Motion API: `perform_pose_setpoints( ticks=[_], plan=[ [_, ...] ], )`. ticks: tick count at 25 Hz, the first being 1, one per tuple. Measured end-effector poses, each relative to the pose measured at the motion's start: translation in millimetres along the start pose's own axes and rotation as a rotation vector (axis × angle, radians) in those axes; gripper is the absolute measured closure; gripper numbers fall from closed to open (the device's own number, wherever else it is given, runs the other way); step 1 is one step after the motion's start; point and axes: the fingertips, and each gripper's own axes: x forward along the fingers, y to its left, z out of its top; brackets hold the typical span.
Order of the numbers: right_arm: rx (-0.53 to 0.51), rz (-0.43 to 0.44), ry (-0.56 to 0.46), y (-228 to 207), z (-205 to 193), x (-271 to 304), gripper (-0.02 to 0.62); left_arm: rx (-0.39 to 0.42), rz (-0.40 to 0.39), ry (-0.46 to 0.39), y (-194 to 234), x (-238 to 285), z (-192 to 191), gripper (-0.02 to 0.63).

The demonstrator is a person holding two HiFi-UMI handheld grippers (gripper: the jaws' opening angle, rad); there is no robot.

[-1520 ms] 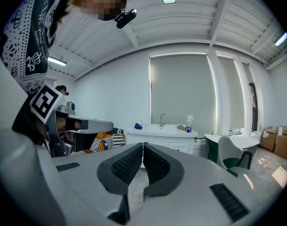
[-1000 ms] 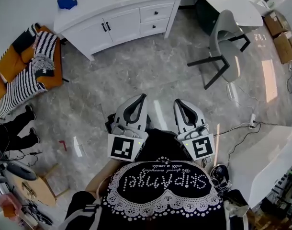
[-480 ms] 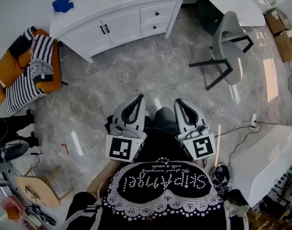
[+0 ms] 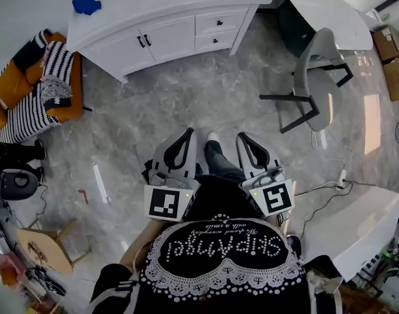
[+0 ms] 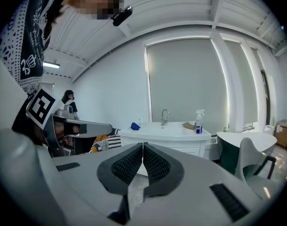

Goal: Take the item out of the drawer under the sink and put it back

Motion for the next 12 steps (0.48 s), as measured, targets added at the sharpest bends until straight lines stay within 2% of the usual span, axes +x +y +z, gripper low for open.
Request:
perform_pose_setpoints(
  ticks=[12],
  plan=[
    [-0.033,0.069,-0.02,-72,16,43,0.575,0.008,0.058,-0.036,-2,76,18,0.603]
  ],
)
